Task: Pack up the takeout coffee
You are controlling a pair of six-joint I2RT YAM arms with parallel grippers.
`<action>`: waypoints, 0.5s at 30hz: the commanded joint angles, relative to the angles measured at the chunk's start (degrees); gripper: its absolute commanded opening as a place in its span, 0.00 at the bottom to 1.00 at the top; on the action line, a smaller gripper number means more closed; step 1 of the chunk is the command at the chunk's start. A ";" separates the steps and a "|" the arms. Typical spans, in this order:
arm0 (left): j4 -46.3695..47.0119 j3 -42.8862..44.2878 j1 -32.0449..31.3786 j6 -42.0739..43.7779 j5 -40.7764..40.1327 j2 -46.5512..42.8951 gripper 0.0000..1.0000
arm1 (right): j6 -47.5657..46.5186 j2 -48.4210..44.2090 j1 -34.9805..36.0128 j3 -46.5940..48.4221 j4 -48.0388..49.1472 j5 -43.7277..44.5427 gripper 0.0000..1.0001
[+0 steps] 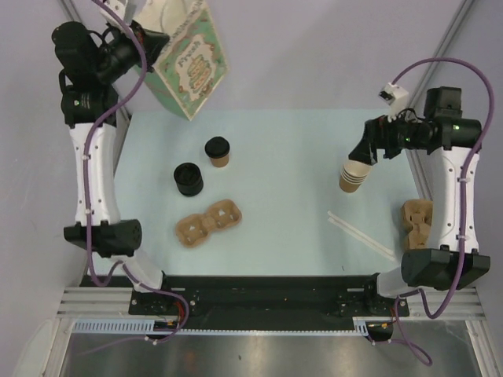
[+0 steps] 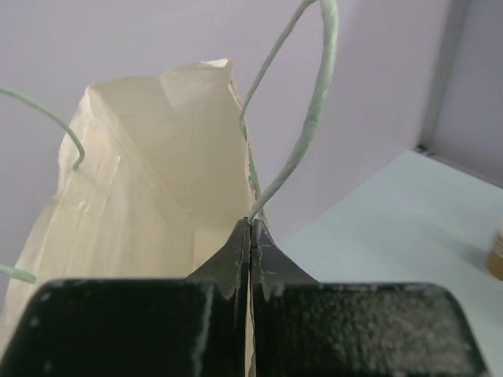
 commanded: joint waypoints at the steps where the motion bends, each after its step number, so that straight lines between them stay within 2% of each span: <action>1: -2.83 -5.21 -8.06 0.59 4.52 -9.52 0.00 | -2.83 -3.15 -4.43 4.01 -4.08 -3.45 1.00; 8: -9.67 -18.64 -22.73 6.12 9.53 -19.46 0.00 | -4.32 -2.80 -12.69 9.45 -7.59 -6.61 1.00; 14: -17.42 -29.29 -34.09 22.20 13.66 -25.62 0.00 | -5.64 -1.57 -14.46 12.10 -10.49 -8.11 1.00; 15: -20.56 -30.26 -35.15 27.53 14.80 -26.06 0.00 | -6.16 -1.57 -14.55 12.53 -10.93 -8.46 1.00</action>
